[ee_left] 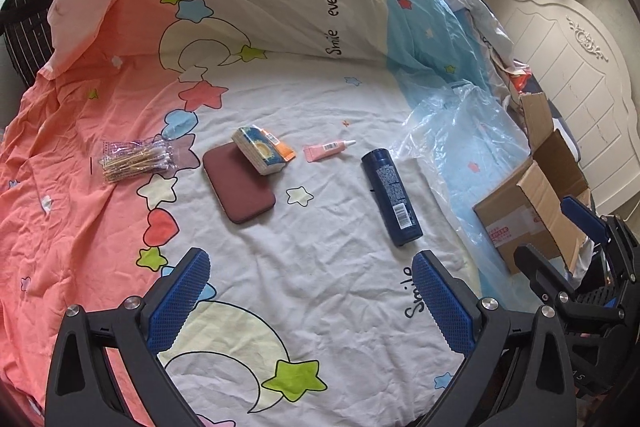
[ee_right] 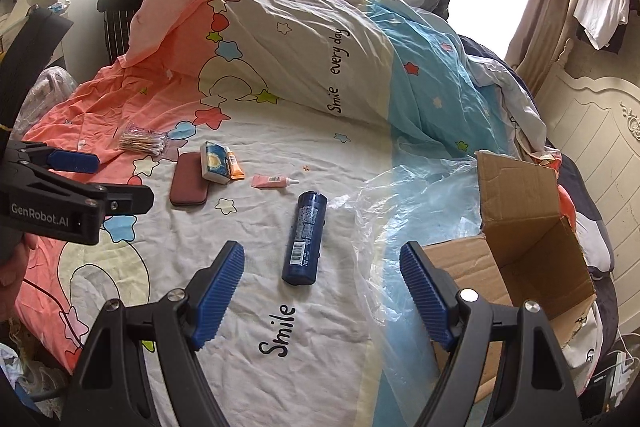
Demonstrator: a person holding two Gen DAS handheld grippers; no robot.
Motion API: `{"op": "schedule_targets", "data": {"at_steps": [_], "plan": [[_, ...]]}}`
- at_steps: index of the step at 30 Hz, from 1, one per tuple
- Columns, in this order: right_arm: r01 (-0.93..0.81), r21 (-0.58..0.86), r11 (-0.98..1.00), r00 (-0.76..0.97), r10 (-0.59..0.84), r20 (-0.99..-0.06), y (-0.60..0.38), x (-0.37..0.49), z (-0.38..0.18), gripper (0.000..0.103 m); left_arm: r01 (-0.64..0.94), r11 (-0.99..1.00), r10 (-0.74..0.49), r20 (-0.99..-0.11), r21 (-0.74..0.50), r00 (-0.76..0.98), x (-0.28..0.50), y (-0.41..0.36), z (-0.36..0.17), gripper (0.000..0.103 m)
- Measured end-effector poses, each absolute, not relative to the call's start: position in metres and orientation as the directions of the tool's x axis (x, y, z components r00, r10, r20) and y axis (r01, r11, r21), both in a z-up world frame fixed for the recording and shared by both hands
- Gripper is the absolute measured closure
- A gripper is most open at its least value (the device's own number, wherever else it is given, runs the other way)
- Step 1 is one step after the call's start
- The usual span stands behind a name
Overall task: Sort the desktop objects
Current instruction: 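Withdraw both tools back toward the remaining objects on the duvet, then grasp the blue bottle with the right tool while the left tool approaches the maroon case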
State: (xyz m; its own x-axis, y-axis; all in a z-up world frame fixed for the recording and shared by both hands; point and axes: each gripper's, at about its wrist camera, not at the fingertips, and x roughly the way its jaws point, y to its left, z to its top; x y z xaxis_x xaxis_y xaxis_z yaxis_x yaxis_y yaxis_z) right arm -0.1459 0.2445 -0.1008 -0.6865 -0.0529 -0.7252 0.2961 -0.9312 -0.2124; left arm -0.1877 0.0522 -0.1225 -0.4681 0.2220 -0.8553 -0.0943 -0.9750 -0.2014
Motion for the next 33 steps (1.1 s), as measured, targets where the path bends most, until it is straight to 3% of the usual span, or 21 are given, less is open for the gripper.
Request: {"op": "schedule_targets", "data": {"at_steps": [21, 33], "plan": [[0.324, -0.128, -0.937, -0.634, -0.114, -0.765, 0.222, -0.182, -0.151, 0.026, -0.016, -0.989, 0.142, -0.899, -0.149, -0.414, -0.203, 0.005, -0.176, 0.0], [0.337, -0.104, -0.936, -0.6, -0.128, -0.79, 0.232, -0.218, -0.183, 0.026, 0.008, -0.991, 0.119, -0.902, -0.135, -0.416, -0.253, 0.029, -0.206, 0.0]]}}
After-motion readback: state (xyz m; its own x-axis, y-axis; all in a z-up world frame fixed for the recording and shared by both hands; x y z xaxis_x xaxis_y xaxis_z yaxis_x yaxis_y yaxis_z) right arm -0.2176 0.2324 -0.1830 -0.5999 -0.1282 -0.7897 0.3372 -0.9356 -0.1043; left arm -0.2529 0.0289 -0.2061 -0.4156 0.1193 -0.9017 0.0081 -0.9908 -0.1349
